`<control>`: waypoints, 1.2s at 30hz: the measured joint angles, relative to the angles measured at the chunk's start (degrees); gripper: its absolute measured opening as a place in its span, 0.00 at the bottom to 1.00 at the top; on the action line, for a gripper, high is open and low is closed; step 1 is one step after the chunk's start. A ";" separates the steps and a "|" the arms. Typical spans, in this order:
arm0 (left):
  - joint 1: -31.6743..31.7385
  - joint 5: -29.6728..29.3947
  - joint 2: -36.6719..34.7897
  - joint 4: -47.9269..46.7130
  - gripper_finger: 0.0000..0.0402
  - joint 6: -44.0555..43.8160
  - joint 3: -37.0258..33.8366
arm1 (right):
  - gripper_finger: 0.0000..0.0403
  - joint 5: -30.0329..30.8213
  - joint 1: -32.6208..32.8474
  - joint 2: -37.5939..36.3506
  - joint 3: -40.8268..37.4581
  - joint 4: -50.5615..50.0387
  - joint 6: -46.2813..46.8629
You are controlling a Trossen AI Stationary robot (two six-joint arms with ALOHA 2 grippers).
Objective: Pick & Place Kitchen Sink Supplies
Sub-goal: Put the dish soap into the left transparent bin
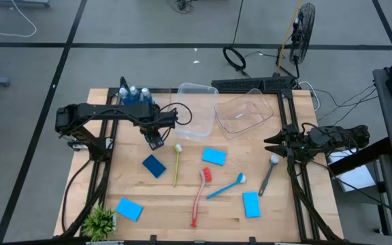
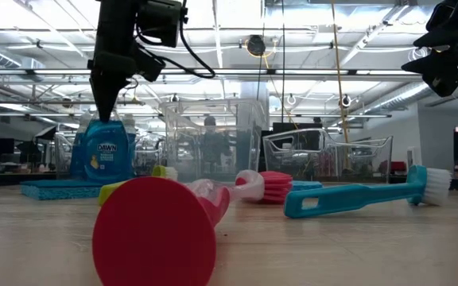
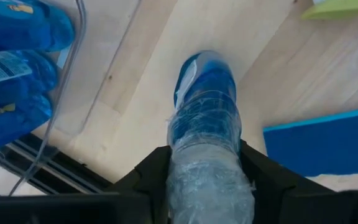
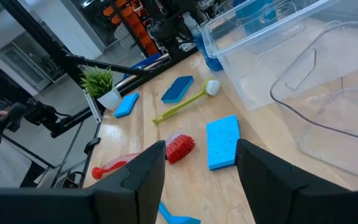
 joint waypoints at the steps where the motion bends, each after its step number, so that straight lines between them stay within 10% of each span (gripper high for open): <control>1: -0.04 0.00 0.00 0.00 0.36 0.00 0.00 | 0.45 0.02 0.02 0.00 0.00 0.00 0.02; 36: -0.26 5.71 0.11 -13.55 0.36 -9.79 40.60 | 0.45 -0.13 0.00 0.00 0.00 0.02 -0.09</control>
